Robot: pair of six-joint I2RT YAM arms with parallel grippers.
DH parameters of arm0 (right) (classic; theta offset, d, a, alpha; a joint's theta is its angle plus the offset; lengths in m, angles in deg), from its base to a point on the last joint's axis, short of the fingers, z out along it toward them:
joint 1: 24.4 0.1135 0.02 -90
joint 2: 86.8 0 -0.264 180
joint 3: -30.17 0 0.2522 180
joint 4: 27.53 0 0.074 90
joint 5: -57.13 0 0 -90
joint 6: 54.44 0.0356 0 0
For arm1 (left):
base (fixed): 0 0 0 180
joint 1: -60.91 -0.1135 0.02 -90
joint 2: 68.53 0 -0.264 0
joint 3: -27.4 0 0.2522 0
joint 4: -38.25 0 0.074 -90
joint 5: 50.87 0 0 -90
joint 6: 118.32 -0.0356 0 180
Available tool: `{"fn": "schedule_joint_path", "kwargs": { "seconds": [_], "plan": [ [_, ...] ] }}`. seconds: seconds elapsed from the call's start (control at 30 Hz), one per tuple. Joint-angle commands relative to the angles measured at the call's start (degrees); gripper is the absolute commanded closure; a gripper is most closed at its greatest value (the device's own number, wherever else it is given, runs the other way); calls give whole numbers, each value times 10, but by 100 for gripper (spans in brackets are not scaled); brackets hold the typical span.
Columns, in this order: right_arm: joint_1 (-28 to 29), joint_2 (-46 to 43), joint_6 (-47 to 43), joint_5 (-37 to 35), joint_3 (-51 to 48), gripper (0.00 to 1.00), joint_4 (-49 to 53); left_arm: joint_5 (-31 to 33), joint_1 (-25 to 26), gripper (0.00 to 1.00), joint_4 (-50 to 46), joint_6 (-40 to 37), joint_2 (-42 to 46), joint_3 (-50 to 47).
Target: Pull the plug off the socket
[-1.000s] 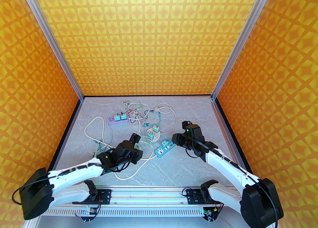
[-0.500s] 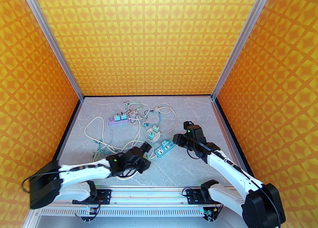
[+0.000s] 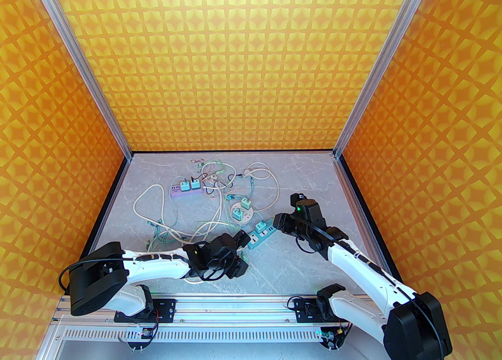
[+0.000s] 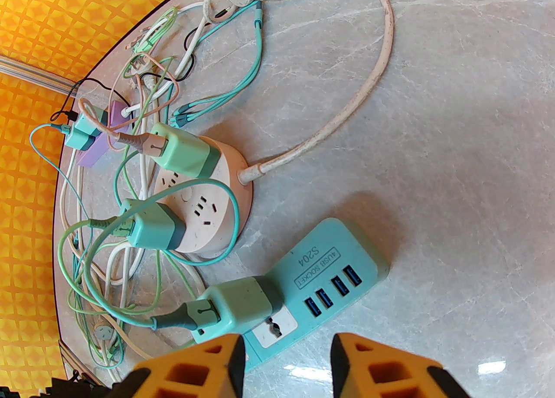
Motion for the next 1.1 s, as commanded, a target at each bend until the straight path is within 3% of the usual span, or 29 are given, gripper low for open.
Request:
{"fn": "schedule_joint_path", "kwargs": {
  "seconds": [0.0,0.07,0.17,0.2,0.33,0.5,0.73,0.87,1.0,1.07],
  "plan": [
    [0,-3,-6,-1,-6,59,0,7,-7,42,9,4,0,4],
    [0,-3,-8,3,-7,58,0,17,-11,40,-1,1,9,4],
    [0,-2,-13,9,-8,55,-1,32,-23,24,-25,-6,36,6],
    [-1,-2,-14,10,-8,53,-1,40,-26,14,-35,-9,48,7],
    [0,-1,-15,8,-14,50,-6,72,-40,1,-80,-14,97,13],
    [0,13,-12,14,-19,55,-18,132,-54,1,-125,-23,146,32],
    [0,40,19,24,-37,63,-58,136,-55,1,-90,-62,129,96],
    [0,71,34,40,-34,78,-73,121,-55,1,-63,-80,69,145],
    [-1,89,47,39,-31,99,-87,112,-54,11,-29,-81,4,184],
    [-1,97,49,35,-25,100,-88,109,-54,15,3,-91,-23,188]
  ]
}}
